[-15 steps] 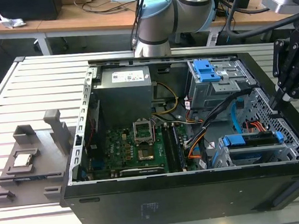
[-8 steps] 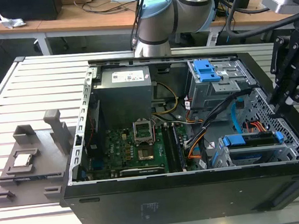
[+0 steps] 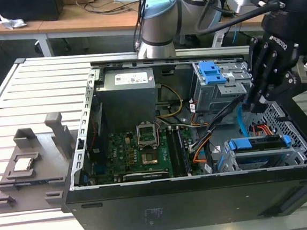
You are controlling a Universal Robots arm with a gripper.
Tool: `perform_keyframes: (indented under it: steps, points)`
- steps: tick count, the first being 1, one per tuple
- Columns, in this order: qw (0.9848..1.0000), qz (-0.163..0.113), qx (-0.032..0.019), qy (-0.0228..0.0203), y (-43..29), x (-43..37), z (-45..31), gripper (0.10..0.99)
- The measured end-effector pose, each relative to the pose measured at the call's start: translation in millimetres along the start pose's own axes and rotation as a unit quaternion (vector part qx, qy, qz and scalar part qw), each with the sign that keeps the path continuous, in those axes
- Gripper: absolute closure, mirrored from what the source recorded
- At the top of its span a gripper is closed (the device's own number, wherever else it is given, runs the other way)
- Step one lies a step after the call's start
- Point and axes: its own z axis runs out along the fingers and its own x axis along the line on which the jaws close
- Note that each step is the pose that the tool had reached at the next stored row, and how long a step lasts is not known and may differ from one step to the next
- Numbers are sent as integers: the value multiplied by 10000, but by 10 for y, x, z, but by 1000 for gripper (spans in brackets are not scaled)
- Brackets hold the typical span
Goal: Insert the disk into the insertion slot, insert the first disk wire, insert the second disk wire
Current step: 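Insert the second disk wire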
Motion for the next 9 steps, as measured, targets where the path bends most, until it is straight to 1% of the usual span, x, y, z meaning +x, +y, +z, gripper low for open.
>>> perform_keyframes:
  steps: [1,2,3,4,5,6,7,9]
  points:
    - [10000,0,0,1,55,-8,13,784]
    - [10000,0,0,0,76,-23,36,784]
    - [10000,-1,0,0,99,-80,75,784]
    - [10000,-1,0,0,104,-110,76,784]
    - [10000,0,12,1,111,-110,55,784]
    - [10000,1,31,0,124,-106,1,784]
    - [10000,2,40,-2,152,-105,-1,784]
    - [10000,1,41,-1,160,-123,29,784]
